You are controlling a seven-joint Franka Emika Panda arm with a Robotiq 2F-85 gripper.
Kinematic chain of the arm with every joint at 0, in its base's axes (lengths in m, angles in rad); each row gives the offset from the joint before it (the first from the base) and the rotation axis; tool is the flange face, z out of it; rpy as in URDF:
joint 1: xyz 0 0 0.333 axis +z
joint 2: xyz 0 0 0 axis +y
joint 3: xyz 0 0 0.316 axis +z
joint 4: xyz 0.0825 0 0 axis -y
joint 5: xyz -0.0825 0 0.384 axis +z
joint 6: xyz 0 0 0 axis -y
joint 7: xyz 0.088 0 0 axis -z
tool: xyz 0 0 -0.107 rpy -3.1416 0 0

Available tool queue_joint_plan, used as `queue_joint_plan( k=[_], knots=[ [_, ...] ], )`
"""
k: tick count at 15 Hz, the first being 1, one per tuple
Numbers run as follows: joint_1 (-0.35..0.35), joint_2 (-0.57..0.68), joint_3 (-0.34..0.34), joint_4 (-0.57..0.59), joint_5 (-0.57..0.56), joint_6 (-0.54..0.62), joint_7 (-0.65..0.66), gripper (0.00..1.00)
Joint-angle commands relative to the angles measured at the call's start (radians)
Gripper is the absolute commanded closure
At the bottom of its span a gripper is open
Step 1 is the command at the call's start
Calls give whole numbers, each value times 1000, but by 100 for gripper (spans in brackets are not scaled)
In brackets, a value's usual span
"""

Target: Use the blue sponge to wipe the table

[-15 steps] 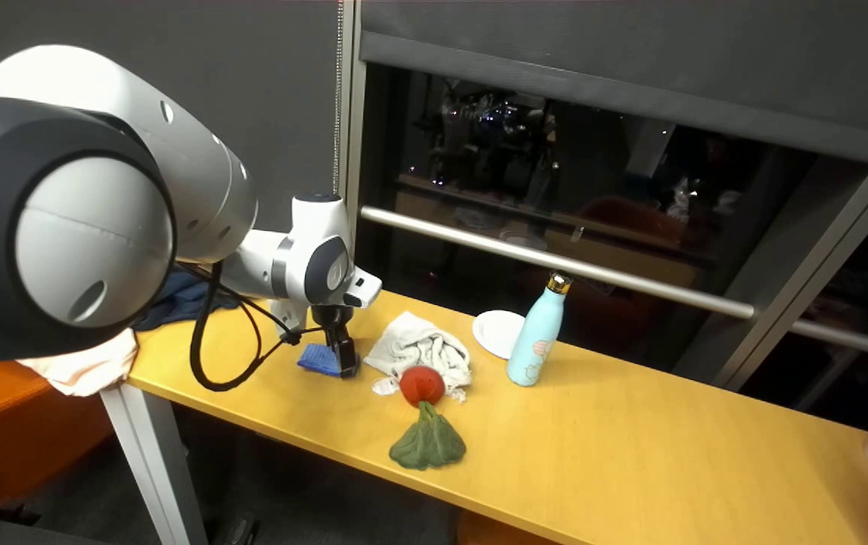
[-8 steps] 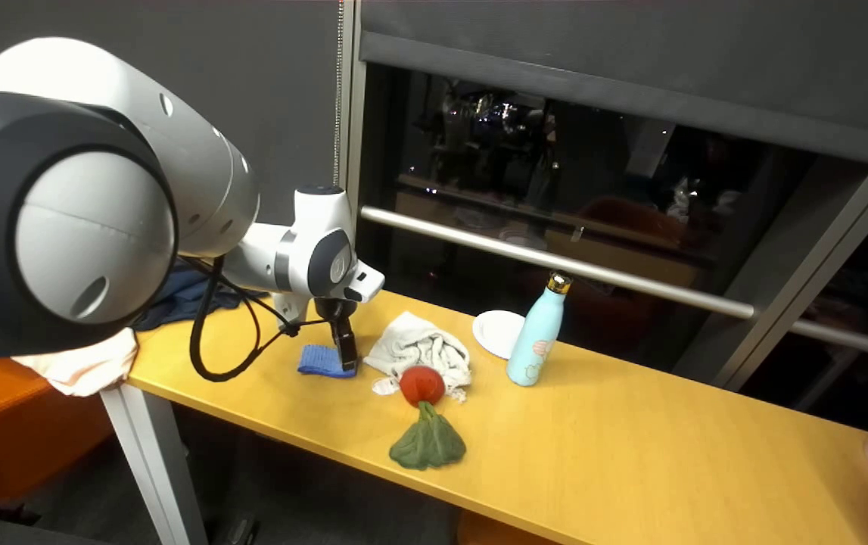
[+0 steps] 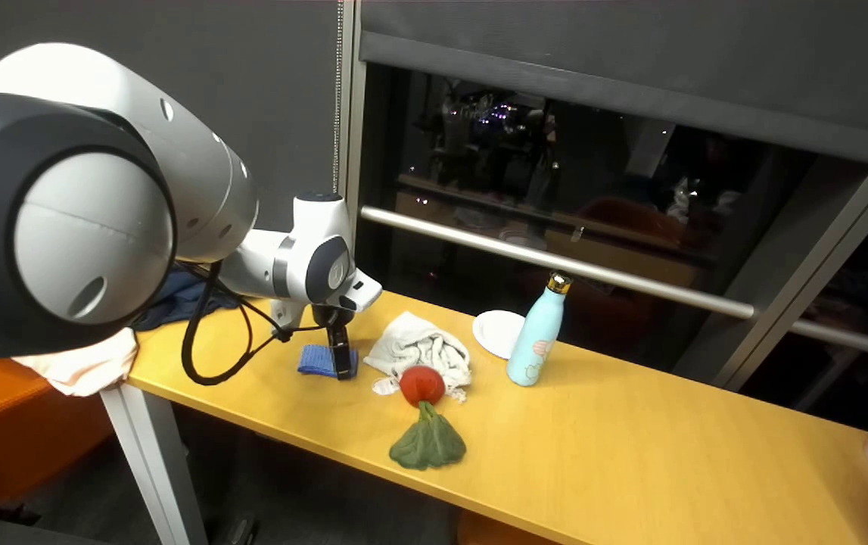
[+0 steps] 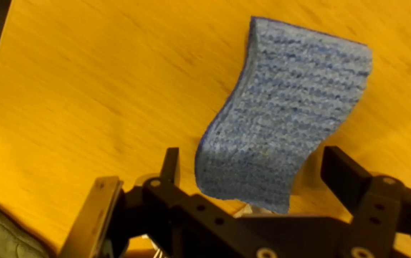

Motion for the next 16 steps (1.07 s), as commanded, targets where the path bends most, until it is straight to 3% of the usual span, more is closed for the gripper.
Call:
queue_joint_plan(
  k=[1, 2, 3, 5, 8, 9, 12, 16],
  knots=[
    [5, 0, 1, -2, -7, 2, 24, 0],
    [5, 0, 1, -3, -7, 2, 23, 0],
    [4, 0, 2, -4, -7, 4, 21, 25],
    [3, 0, 3, -6, -6, 3, 21, 32],
    [2, -1, 3, -8, -6, 5, 19, 57],
    [-1, 28, 1, 45, -3, -14, 15, 59],
    [-2, 28, 2, 61, -6, -13, 7, 69],
    [-3, 17, 3, 34, -9, -1, 8, 97]
  ],
)
